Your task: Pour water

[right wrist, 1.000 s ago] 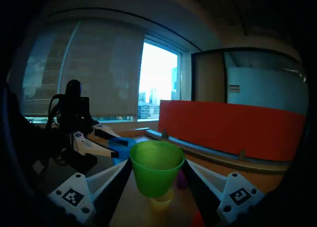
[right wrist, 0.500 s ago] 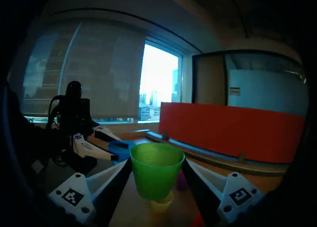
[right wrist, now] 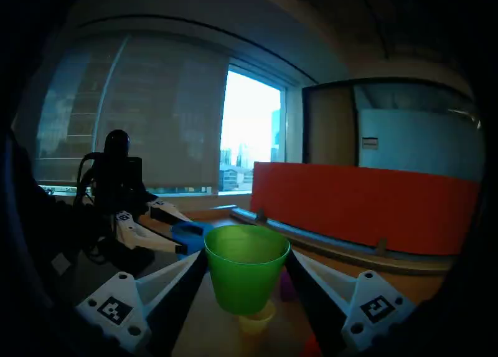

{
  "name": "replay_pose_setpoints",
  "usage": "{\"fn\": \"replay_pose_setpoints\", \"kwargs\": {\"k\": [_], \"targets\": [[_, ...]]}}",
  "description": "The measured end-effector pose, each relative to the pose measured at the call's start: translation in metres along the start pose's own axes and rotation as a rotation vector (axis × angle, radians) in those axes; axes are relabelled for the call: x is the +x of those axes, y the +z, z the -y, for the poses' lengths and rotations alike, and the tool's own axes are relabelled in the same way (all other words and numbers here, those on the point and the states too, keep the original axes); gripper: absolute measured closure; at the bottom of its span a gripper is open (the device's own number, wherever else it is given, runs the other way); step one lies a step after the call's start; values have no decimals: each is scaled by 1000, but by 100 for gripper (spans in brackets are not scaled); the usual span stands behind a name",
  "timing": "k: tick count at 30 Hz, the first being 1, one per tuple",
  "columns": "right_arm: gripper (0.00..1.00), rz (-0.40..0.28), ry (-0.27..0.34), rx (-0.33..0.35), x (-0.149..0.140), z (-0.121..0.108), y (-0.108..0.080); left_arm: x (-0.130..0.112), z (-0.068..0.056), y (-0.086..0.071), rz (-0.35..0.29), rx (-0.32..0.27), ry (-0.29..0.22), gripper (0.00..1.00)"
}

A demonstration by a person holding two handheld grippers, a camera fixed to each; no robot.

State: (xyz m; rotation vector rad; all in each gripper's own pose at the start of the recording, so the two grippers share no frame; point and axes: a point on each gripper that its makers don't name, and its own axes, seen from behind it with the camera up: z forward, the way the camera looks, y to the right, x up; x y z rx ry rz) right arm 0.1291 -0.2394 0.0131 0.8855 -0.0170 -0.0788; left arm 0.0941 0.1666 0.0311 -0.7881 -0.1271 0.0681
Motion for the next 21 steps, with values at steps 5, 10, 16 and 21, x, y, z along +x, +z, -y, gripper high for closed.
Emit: {"fn": "replay_pose_setpoints", "kwargs": {"k": [5,10,16,21], "targets": [[8,7,4,12,-3,4,0,5,1,-2,-12,4,7,15],[8,18,5,29,-7,12,0,9,1,-4,-21,4,25,15],[8,34,7,55,-15,23,3,14,0,-6,-30,6,66,15],[8,49,14,75,-22,31,6,20,-4,-7,-36,7,111,15]]}}
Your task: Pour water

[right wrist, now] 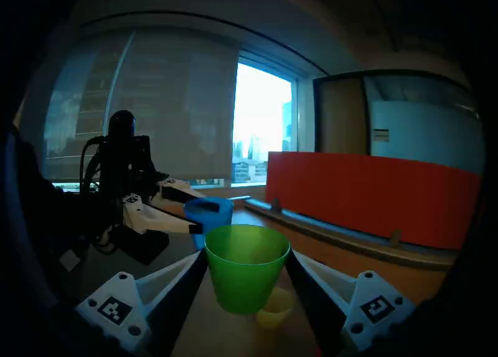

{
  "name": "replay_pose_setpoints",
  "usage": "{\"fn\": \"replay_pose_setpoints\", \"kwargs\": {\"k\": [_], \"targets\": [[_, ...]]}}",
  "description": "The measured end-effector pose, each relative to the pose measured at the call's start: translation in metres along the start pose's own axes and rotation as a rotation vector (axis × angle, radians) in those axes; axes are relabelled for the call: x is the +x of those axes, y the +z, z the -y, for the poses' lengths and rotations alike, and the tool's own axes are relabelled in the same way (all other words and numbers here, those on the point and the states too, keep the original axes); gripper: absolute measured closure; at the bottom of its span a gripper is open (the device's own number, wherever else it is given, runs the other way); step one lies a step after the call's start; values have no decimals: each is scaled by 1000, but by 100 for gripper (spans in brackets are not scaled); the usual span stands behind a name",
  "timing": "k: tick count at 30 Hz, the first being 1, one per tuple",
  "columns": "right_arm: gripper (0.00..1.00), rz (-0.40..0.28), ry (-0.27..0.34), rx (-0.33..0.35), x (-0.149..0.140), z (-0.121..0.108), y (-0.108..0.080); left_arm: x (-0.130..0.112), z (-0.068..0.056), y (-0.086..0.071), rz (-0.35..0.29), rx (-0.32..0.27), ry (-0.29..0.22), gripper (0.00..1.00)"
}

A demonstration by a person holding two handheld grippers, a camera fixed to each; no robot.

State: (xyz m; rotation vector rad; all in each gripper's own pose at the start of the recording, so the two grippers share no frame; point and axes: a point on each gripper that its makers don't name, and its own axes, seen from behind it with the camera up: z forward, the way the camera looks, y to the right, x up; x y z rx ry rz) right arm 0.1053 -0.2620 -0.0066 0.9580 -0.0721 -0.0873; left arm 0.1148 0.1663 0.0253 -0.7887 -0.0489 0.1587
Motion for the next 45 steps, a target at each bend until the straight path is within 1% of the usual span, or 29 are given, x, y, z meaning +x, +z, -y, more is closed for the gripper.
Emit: {"fn": "replay_pose_setpoints", "kwargs": {"k": [6,12,18,26,36,42,45], "targets": [[8,23,4,23,-10,8,4,4,-2,0,-1,8,49,15],[8,42,8,45,-18,15,8,10,-5,1,-5,10,83,15],[8,62,12,68,-26,23,11,13,-6,3,5,22,138,15],[8,82,14,94,-36,31,12,18,-13,5,3,22,191,15],[8,96,20,115,-43,39,13,24,-20,8,11,35,320,15],[8,105,19,122,-48,41,11,26,-27,9,12,33,368,15],[8,107,19,122,-49,41,11,28,-27,9,12,36,392,15]]}}
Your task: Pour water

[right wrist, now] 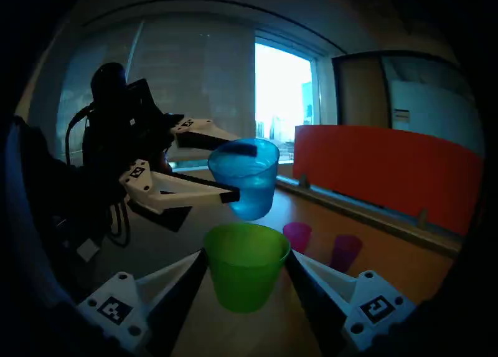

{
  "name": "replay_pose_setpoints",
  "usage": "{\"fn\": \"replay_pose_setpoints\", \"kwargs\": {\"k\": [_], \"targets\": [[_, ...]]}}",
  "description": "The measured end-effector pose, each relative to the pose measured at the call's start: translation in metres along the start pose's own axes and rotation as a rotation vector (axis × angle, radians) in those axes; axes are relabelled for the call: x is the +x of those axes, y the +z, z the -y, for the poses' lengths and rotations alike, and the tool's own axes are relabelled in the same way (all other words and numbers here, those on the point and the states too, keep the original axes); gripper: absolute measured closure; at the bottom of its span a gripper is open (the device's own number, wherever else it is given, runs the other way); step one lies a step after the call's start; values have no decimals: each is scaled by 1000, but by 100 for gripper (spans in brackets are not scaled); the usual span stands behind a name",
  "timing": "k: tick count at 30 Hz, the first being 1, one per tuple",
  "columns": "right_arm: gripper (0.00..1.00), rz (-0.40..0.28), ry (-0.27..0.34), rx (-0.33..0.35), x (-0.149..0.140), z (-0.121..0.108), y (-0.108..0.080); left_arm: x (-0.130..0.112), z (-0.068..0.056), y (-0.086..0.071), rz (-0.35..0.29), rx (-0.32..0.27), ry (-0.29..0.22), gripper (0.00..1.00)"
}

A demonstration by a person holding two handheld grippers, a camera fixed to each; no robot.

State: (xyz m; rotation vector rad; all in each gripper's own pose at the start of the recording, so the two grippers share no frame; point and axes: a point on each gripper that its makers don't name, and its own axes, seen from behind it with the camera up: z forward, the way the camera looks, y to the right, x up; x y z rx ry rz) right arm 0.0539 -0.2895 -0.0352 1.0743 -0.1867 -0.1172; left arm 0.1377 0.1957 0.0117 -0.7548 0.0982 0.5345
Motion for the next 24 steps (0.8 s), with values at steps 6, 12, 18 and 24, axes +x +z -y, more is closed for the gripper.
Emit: {"fn": "replay_pose_setpoints", "kwargs": {"k": [6,12,18,24], "targets": [[8,4,2,0,-3,0,-1,0,-1,-1,9,5,50,15],[8,9,5,2,-7,0,-1,2,-4,-2,11,2,89,15],[8,8,6,2,-9,0,-1,3,-8,-2,22,3,137,15],[8,6,7,4,-9,0,-1,4,-9,-3,26,7,164,15]]}}
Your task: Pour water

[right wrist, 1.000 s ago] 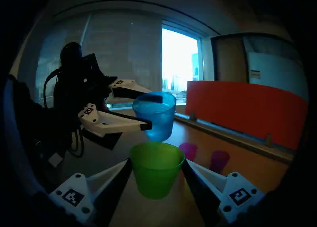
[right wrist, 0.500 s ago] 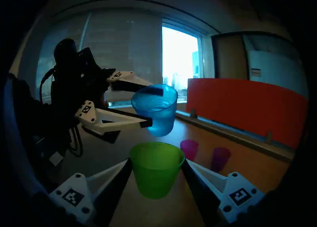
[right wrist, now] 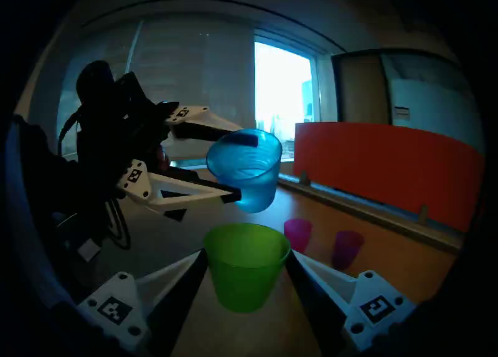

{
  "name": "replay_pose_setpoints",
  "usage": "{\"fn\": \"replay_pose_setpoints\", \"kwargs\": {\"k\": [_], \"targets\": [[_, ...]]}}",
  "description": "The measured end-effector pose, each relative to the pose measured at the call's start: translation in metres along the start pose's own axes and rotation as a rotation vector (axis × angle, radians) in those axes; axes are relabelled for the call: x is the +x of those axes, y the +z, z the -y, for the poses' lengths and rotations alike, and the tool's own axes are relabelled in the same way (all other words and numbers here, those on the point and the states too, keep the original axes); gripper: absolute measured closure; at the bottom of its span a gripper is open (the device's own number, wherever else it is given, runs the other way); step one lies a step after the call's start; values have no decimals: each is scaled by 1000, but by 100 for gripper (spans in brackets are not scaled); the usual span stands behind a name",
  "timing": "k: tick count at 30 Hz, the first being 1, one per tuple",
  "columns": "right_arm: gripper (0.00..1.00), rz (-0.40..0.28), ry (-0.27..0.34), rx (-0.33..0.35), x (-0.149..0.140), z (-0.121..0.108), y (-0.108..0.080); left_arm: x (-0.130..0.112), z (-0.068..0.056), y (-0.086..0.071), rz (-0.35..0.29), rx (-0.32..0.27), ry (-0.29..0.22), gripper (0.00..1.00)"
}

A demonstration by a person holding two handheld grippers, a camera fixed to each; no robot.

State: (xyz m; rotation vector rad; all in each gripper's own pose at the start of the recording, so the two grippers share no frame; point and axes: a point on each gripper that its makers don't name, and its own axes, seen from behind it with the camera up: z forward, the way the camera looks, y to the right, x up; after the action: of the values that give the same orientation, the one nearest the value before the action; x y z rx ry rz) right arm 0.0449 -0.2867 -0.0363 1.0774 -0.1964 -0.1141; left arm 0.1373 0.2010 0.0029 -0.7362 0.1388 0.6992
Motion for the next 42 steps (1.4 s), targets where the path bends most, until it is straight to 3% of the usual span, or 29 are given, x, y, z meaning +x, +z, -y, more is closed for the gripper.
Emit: {"fn": "replay_pose_setpoints", "kwargs": {"k": [23,42], "targets": [[8,11,-7,5,-4,0,-4,1,-3,3,19,-2,141,15],[8,8,-5,17,-5,5,-5,7,-4,9,21,-2,225,15]]}}
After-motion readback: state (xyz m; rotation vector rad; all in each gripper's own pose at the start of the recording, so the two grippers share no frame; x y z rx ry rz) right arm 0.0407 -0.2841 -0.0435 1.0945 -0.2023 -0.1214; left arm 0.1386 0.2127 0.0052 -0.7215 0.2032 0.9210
